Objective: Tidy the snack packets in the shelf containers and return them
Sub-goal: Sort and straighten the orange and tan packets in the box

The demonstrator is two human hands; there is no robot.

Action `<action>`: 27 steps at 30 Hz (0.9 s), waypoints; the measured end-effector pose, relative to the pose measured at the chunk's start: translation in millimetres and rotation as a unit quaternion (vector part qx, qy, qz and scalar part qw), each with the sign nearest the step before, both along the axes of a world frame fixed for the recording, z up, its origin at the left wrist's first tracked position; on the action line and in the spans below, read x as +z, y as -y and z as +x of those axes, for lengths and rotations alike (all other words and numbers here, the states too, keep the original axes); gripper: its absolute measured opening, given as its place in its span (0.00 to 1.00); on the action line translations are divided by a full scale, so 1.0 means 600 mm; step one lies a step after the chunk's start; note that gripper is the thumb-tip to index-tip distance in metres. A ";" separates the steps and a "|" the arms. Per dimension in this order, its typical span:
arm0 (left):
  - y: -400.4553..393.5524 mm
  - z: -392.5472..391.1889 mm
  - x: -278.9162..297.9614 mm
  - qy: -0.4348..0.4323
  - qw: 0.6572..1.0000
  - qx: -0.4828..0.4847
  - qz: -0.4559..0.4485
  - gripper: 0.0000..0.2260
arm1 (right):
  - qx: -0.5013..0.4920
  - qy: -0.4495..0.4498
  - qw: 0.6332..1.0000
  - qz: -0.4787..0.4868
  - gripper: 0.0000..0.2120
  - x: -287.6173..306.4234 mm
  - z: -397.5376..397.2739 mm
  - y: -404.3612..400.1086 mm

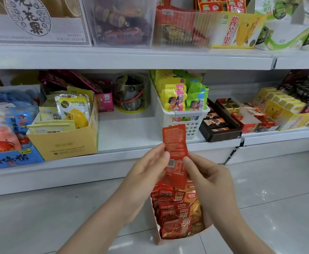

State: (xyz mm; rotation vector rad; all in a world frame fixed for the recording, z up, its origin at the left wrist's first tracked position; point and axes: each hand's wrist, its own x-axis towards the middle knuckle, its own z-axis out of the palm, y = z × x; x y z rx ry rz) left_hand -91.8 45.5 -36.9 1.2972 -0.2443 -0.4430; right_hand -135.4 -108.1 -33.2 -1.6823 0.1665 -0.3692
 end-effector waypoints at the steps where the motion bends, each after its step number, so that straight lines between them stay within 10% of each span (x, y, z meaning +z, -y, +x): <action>1: 0.005 -0.002 0.001 -0.013 1.000 -0.010 -0.013 0.25 | 0.019 0.006 1.000 -0.023 0.12 -0.002 -0.002 -0.007; 6: 0.017 0.001 0.004 -0.075 0.994 0.064 -0.046 0.13 | 0.113 -0.016 0.989 -0.090 0.13 -0.002 -0.001 -0.019; 11: 0.000 0.013 0.014 -0.058 0.995 0.078 -0.030 0.12 | -0.020 -0.007 1.000 -0.011 0.09 0.026 0.024 0.022; 14: 0.003 0.007 0.025 -0.060 0.995 0.064 -0.038 0.11 | 0.033 -0.017 0.998 0.056 0.21 0.042 0.030 0.032; 22: 0.026 -0.023 0.032 -0.122 0.986 0.022 -0.111 0.17 | 0.025 -0.009 0.988 0.152 0.06 0.066 0.035 0.043; 27: 0.041 -0.042 0.014 -0.130 0.985 0.054 -0.100 0.19 | 0.016 -0.024 0.977 0.211 0.18 0.057 0.033 0.054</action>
